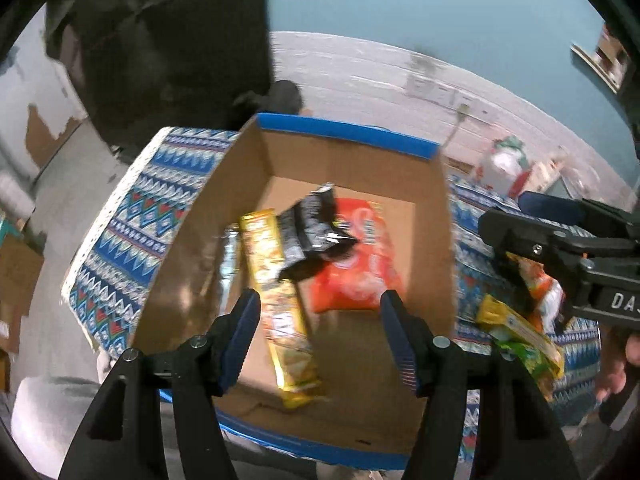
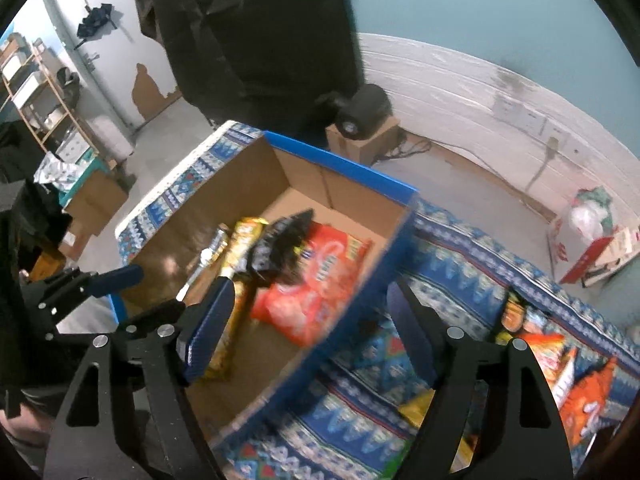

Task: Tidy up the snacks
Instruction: 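Move both tools back over the snack pile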

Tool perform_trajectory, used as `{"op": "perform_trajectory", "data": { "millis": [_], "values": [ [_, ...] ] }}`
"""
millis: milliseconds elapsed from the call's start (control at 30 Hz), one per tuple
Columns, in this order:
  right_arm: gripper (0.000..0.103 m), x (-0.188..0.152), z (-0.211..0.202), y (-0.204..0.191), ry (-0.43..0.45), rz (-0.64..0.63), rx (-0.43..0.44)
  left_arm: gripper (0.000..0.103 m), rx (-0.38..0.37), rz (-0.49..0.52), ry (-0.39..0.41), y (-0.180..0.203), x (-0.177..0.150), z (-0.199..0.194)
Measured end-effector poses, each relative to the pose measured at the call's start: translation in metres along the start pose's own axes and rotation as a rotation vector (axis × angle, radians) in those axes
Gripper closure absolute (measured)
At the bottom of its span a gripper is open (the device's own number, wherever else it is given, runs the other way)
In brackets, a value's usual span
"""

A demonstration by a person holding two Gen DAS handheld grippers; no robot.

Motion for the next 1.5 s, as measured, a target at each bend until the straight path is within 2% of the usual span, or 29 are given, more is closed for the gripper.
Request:
{"op": "perform_trajectory", "data": {
  "millis": [67, 300, 500, 733, 1067, 1333, 1400, 1500],
  "values": [
    [0.024, -0.009, -0.009, 0.011, -0.006, 0.003, -0.014, 0.035, -0.007, 0.026, 0.005, 0.012, -0.002, -0.003],
    [0.024, -0.046, -0.031, 0.050, -0.039, 0.016, -0.069, 0.035, -0.027, 0.119, 0.006, 0.056, -0.011, -0.010],
    [0.024, -0.079, -0.045, 0.082, -0.069, 0.043, -0.113, 0.035, -0.079, 0.165, -0.029, 0.094, -0.023, -0.010],
    [0.024, -0.122, -0.056, 0.112, -0.113, 0.072, -0.154, 0.035, -0.091, 0.245, -0.077, 0.139, -0.042, 0.000],
    [0.024, -0.168, -0.046, 0.138, -0.205, 0.099, -0.197, 0.035, -0.028, 0.337, -0.163, 0.177, -0.073, 0.035],
    [0.024, -0.188, -0.033, 0.154, -0.261, 0.119, -0.214, 0.034, -0.001, 0.365, -0.217, 0.188, -0.087, 0.060],
    [0.024, -0.191, -0.030, 0.156, -0.270, 0.118, -0.215, 0.028, -0.001, 0.361, -0.219, 0.189, -0.086, 0.062],
    [0.024, -0.195, -0.024, 0.158, -0.290, 0.117, -0.218, 0.026, 0.012, 0.363, -0.211, 0.190, -0.084, 0.065]
  ]
}}
Point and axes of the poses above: each gripper's, at about its wrist camera, not at the fingertips, and z roughly the way its jaws point, y to its right, x to its top, the point moved 4 cm from there along z, roughly the way its jaws point, and after that the axes turned 1 degree about -y, right-handed, at the moved point
